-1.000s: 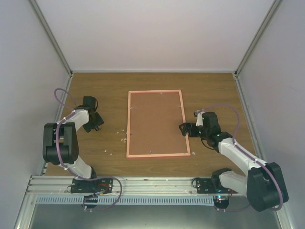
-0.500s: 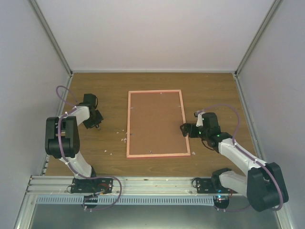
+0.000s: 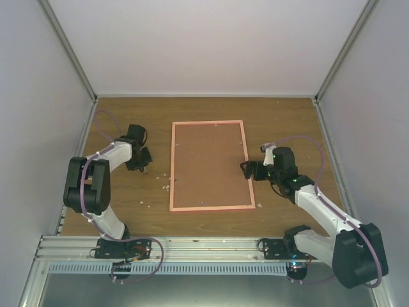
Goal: Take the photo out of the frame
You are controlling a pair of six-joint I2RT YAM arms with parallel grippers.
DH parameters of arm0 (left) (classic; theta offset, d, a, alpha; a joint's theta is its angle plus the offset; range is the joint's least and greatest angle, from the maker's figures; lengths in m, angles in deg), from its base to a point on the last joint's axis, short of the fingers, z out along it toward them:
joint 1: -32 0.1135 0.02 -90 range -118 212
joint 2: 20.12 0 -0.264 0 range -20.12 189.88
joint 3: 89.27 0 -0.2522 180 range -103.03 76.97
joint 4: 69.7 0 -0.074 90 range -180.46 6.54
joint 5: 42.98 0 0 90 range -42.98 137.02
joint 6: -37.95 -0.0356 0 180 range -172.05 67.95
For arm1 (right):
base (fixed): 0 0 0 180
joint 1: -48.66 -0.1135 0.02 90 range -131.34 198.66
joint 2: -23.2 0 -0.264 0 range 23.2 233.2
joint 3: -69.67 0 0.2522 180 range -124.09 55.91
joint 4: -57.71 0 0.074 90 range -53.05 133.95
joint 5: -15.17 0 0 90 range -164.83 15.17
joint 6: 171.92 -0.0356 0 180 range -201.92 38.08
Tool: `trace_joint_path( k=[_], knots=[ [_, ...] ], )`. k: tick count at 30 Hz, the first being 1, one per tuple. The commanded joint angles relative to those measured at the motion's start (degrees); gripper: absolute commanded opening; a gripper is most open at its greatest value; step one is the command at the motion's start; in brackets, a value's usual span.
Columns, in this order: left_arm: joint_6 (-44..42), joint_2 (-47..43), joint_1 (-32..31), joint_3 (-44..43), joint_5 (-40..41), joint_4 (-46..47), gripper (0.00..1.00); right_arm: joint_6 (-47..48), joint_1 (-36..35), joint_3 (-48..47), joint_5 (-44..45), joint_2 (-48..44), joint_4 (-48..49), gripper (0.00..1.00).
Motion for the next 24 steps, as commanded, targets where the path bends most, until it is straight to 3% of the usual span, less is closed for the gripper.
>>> trace_joint_path(
  k=[1, 5, 14, 24],
  knots=[
    [-2.3, -4.62, -5.75, -3.96, 0.55, -1.98, 0.0, 0.94, -0.9, -2.37, -4.6, -1.11, 1.77, 0.98],
    [-5.03, -7.44, -12.22, -5.64, 0.66, -2.17, 0.0, 0.05, -1.26, -3.65, -8.39, -0.06, 4.49, 0.97],
    [-14.31, -13.84, -27.36, -5.59, -8.43, 4.09, 0.0, -4.72, -2.15, -5.24, -18.38, 3.34, 12.79, 0.91],
    [-21.98, -16.3, -39.63, -5.15, -14.96, 12.92, 0.0, -13.15, -4.15, -4.75, -23.26, 5.36, 24.22, 0.84]
  ],
)
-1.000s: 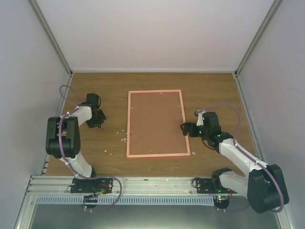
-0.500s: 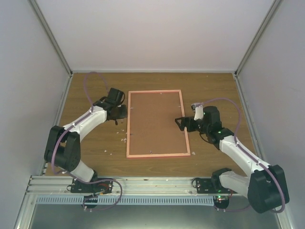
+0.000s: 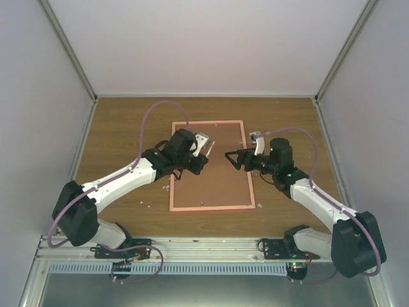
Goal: Take the photo out of the frame
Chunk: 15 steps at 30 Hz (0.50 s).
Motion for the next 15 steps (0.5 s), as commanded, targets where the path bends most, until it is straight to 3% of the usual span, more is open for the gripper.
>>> trace_joint_path(
  k=[1, 5, 15],
  knots=[
    [-4.58, -0.88, -3.43, 0.11, -3.72, 6.78, 0.0, -5.4, -1.39, -0.63, -3.88, 0.86, 8.48, 0.83],
    [-5.34, 0.31, -4.77, -0.87, -4.67, 6.85, 0.0, -8.51, -2.07, 0.11, -6.34, 1.86, 13.13, 0.78],
    [-5.45, 0.46, -7.48, -0.9, -5.88, 9.66, 0.0, -12.98, -4.92, 1.59, -7.89, 6.83, 18.5, 0.56]
  ],
)
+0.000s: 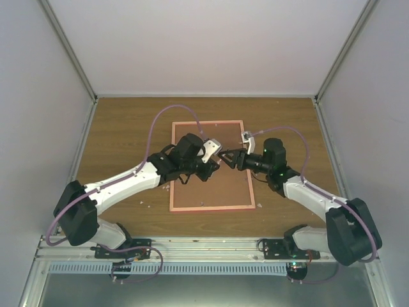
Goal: Take the photo out of the frame
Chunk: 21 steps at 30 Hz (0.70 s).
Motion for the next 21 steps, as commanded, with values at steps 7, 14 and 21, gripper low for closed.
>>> trace_joint_path(
  k=[7, 14, 21],
  knots=[
    [-0.75, 0.08, -1.53, -0.4, -0.4, 6.11, 0.01, -6.18, -1.48, 2.82, -1.8, 1.27, 8.87, 0.28],
    [1.91, -1.99, -1.53, 2.3, 0.09, 10.47, 0.17, -11.41, -1.48, 5.05, 0.11, -1.08, 11.92, 0.05],
    [5.41, -5.38, -1.53, 6.69, -1.06, 18.46, 0.47, -18.61, -1.48, 7.4, 3.54, -4.0, 14.92, 0.0]
  ],
)
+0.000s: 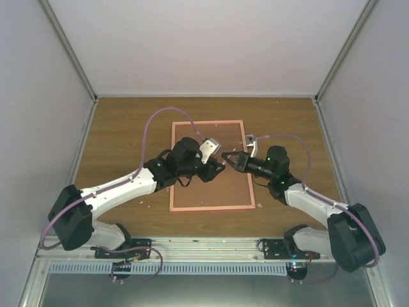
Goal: Take the photo out of the frame
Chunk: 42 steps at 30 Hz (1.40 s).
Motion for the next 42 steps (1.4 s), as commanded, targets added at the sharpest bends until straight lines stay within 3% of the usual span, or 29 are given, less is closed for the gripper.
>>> trace_joint_path(
  k=[1, 6, 15, 22, 32, 42],
  knots=[
    [2.52, -3.79, -0.33, 3.07, -0.73, 9.86, 0.5, -6.49, -0.23, 2.2, 2.99, -2.32, 5.51, 0.01],
    [3.87, -5.43, -0.33, 7.43, -2.01, 16.93, 0.57, -13.93, -0.23, 5.17, 4.01, -2.37, 12.17, 0.0],
    [5.52, -4.22, -0.63, 13.26, -2.67, 27.08, 0.57, -22.34, -0.25, 8.22, 6.38, -2.19, 18.72, 0.01],
    [6.12, -1.69, -1.57, 14.53, -1.74, 31.7, 0.49, -24.54, -0.23, 9.56, 7.89, -3.15, 20.19, 0.0],
    [8.16, 0.23, -2.31, 16.68, 1.16, 37.86, 0.28, -27.04, -0.23, 10.92, 7.81, -2.74, 22.72, 0.01],
    [8.77, -0.79, -2.61, 18.53, 1.74, 41.72, 0.25, -29.56, -0.23, 12.52, 7.93, -2.04, 25.06, 0.01]
  ],
)
